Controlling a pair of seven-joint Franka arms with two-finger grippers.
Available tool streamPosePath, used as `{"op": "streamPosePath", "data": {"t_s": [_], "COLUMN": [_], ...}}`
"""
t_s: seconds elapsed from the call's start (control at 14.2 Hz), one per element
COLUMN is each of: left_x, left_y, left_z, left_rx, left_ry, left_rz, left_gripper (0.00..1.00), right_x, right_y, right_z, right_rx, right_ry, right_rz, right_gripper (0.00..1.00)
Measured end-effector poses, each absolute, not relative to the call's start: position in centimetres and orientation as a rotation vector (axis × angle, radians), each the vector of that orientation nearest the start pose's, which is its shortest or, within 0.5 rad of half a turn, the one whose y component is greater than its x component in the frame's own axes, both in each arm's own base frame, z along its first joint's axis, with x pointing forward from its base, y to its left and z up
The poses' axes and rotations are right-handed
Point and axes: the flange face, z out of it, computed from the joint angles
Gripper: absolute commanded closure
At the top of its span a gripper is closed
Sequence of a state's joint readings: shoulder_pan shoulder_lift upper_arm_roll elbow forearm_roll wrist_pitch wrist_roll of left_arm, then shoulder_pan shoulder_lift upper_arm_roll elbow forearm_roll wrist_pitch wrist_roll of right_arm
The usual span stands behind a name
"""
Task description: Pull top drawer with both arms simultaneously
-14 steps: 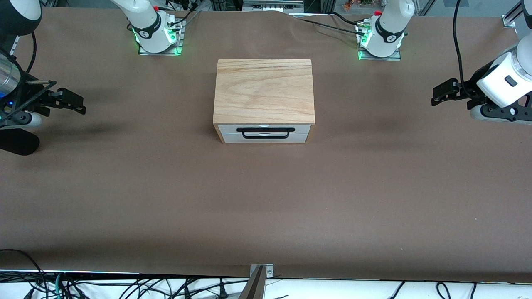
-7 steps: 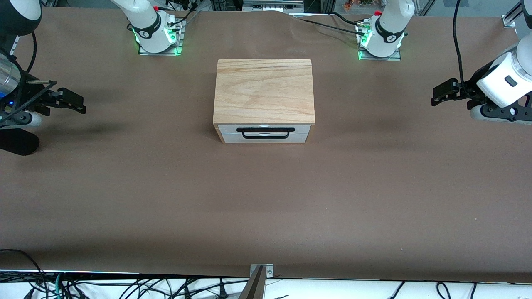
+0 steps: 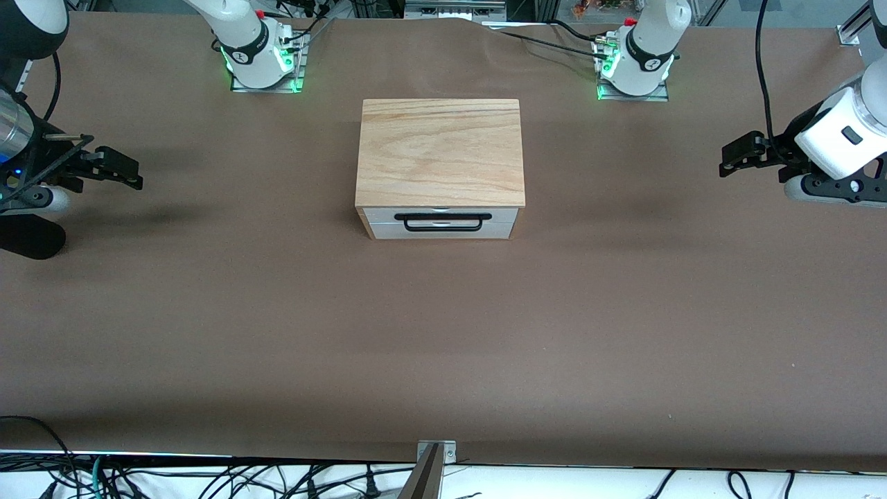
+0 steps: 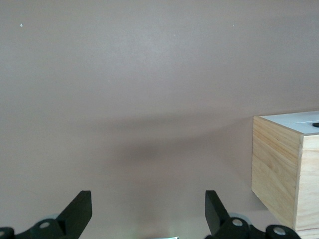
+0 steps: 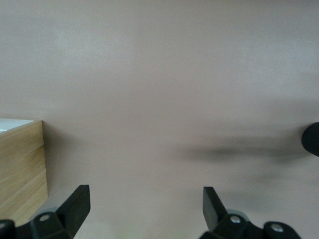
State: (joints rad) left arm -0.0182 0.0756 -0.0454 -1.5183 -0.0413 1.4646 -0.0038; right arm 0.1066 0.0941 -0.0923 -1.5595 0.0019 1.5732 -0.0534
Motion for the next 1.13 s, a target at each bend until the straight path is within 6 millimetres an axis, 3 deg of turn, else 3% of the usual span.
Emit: {"op": "streamPosePath", "data": {"t_s": [0.78, 1.13], "left_x": [56.6, 58.1], "left_y": [-4.0, -5.6], "left_z": [59.3, 55.4], "left_rx": [-3.173, -3.164], "left_ry": [0.099, 0.144], "left_rz": [0.222, 0.33], "left_gripper": [0.0, 0.0], "right_x": [58.0, 58.5], "right_y": [1.1, 1.7], "right_z": [57.6, 56.2], "right_rx": [-3.143, -3.133], "right_ry": [-0.105, -0.121], "right_rz": [0.129, 0.171], "right_gripper": [0.0, 0.0]}}
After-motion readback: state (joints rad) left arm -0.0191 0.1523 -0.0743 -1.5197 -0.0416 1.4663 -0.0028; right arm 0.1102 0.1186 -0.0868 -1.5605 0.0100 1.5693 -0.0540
